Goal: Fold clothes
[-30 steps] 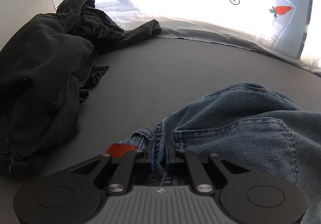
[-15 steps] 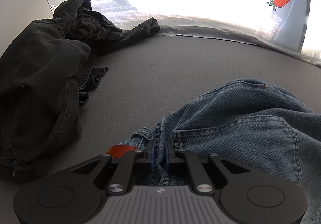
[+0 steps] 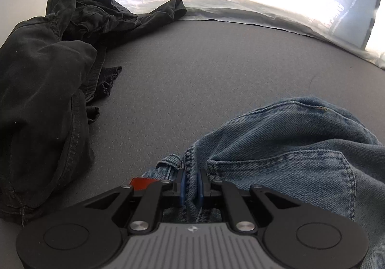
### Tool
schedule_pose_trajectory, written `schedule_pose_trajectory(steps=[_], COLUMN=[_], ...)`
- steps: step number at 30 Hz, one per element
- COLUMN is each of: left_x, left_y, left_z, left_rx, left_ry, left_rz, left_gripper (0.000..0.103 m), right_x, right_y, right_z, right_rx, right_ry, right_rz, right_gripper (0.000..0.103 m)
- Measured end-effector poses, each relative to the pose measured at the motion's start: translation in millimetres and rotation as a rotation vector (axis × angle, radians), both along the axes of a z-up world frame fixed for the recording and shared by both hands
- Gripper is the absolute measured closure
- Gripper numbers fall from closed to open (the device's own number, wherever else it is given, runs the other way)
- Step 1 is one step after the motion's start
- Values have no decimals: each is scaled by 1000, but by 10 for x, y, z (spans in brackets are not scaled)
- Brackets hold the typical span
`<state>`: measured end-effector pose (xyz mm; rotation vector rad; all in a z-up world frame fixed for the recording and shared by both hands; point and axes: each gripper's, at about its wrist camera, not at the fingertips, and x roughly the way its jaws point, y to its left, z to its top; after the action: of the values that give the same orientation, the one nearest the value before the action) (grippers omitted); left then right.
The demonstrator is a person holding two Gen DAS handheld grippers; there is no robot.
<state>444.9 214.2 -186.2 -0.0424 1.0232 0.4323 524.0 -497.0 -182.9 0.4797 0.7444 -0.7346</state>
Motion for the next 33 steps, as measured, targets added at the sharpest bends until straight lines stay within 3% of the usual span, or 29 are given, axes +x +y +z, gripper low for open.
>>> schedule_pose_trajectory(steps=[3, 4, 5, 6, 8, 9, 14, 18, 24, 26, 27, 28, 30, 33], left_x=[52, 65, 68, 68, 54, 46, -4, -20, 19, 1, -3, 11, 44, 50], left_y=[-38, -63, -111, -154, -186, -193, -147, 3, 214, 317, 353, 339, 253, 172], left_z=[-2, -7, -19, -30, -40, -42, 73, 254, 232, 194, 176, 158, 120, 53], left_rx=[26, 43, 76, 105, 128, 134, 159, 159, 175, 135, 118, 121, 169, 208], left_ry=[26, 33, 40, 45, 38, 33, -25, -85, -71, -81, -83, -72, -44, -27], left_rz=[-3, -14, -45, -71, -83, -83, -37, 18, 76, 142, 168, 173, 141, 112], left_gripper=[90, 90, 91, 93, 93, 95, 98, 98, 98, 97, 95, 94, 92, 89], right_x=[-25, -37, -45, -52, -85, -98, -7, 222, 1005, 1325, 1485, 1613, 1648, 1504], right_y=[-27, -26, -35, -44, -91, -112, -8, 177, 451, 579, 644, 715, 890, 1039], right_z=[-77, -86, -90, -94, -80, -57, 212, 613, 1211, 1276, 1309, 1334, 1325, 1175], right_rx=[27, 24, 20, 16, 56, 81, 61, 8, -62, -98, -117, -141, -222, -254], right_ry=[-46, -56, -54, -51, -73, -91, -143, -255, -383, -345, -326, -309, -284, -268], right_rz=[-42, -34, -28, -21, -34, -43, 14, 116, 263, 338, 375, 408, 447, 508], right_gripper=[54, 58, 64, 88, 94, 102, 102, 102, 102, 101, 94, 71, 51, 52])
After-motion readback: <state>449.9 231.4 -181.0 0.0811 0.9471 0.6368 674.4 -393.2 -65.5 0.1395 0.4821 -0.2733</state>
